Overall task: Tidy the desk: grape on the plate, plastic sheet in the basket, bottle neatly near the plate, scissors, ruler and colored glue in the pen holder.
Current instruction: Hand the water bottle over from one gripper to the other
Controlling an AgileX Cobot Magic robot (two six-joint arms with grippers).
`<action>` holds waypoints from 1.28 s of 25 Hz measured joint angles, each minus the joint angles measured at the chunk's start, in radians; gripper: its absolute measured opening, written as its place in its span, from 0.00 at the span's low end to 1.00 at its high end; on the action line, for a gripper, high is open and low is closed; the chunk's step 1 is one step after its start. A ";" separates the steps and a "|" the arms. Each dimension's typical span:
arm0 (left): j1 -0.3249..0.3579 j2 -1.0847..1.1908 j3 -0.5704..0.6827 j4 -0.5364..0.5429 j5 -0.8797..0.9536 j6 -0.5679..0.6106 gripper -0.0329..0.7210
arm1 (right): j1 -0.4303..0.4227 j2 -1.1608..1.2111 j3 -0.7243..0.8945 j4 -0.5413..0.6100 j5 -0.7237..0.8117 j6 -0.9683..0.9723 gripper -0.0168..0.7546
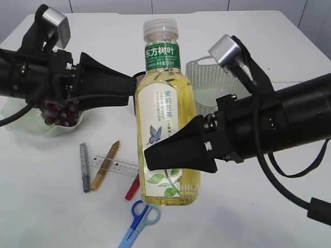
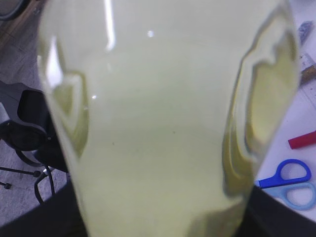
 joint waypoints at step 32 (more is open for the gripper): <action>0.143 -0.289 0.124 -0.012 0.015 -0.051 0.52 | 0.000 0.000 0.000 0.027 -0.008 -0.016 0.56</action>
